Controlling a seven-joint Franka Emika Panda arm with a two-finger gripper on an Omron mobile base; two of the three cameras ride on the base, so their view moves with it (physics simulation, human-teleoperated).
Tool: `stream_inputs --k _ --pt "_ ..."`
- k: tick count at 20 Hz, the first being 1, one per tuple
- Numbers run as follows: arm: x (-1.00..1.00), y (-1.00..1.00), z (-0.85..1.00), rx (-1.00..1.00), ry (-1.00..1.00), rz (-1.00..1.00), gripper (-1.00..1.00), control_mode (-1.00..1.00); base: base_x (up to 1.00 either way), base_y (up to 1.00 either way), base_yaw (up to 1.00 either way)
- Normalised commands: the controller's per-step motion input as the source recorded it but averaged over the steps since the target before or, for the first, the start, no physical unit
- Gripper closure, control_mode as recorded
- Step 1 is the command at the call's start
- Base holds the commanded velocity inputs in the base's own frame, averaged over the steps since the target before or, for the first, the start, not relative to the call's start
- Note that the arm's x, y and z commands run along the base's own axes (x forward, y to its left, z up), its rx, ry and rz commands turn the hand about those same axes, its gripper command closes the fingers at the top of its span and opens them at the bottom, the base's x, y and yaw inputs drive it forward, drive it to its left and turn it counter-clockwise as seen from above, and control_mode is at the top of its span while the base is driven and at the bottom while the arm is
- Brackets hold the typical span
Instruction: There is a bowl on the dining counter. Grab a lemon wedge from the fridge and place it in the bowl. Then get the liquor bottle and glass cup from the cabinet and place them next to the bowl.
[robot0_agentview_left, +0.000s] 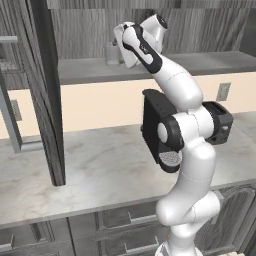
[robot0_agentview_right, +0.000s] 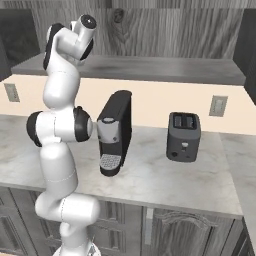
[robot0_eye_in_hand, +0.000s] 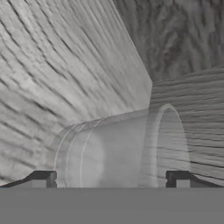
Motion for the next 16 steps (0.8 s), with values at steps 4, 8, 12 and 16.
stream_inputs --k 4,8,12,16 --pt "0.0 0.14 -0.28 -0.03 0.06 0.01 1.0 -1.0 0.0 0.0 0.0" --pt "0.0 0.13 -0.22 -0.02 0.06 0.01 1.0 -1.0 0.0 0.0 0.0" --pt "-0.03 0.08 -0.14 0.0 0.01 0.0 1.0 -1.0 0.0 0.0 0.0" --pt "-0.26 0.0 -0.11 0.0 -0.09 0.0 1.0 -1.0 0.0 0.0 0.0"
